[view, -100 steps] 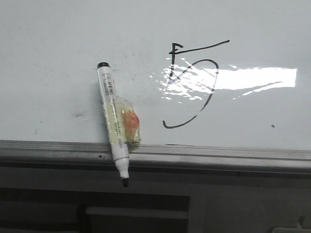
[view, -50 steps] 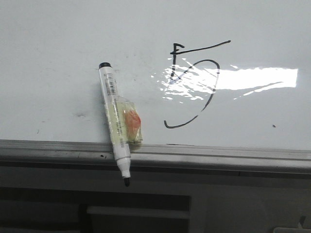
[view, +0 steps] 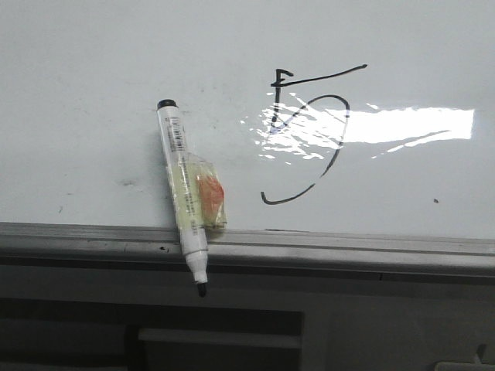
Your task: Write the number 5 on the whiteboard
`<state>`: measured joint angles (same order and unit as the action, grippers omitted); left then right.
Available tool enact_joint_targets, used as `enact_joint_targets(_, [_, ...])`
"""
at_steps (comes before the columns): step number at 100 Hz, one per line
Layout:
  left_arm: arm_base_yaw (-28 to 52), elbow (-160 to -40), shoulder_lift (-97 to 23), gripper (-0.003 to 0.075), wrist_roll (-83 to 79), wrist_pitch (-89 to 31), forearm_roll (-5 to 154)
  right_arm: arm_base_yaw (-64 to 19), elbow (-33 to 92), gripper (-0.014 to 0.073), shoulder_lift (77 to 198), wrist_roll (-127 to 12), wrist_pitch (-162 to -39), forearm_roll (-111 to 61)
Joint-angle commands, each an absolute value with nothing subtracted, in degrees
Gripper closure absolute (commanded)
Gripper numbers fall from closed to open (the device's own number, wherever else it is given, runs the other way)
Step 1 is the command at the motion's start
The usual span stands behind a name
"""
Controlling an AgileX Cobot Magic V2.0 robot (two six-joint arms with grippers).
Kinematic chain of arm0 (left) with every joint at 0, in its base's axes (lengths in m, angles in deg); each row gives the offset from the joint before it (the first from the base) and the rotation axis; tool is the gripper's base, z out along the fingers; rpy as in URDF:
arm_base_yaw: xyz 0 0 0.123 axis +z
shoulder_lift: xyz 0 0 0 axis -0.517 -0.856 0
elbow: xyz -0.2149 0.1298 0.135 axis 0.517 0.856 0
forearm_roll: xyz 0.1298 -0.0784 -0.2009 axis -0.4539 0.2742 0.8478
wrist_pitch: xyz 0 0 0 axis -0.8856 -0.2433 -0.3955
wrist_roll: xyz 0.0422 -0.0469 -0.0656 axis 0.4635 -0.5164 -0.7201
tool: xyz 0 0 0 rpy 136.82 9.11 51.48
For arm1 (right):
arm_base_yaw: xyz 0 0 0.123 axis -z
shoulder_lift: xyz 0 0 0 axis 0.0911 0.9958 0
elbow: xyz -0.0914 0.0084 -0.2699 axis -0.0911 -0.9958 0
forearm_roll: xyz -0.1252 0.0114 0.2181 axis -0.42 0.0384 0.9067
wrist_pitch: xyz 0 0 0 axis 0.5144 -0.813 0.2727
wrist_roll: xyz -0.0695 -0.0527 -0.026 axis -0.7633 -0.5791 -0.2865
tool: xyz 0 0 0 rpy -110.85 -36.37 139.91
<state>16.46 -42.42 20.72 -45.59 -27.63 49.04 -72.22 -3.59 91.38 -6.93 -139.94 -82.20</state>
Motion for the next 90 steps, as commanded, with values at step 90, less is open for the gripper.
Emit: enact_joint_targets(90, [17.39, -41.08, 22.23, 0.0741, -47.53, -32.23, 50.74, -71.79, -3.11, 0.0637, 91.99, -6.95, -138.58, -86.0])
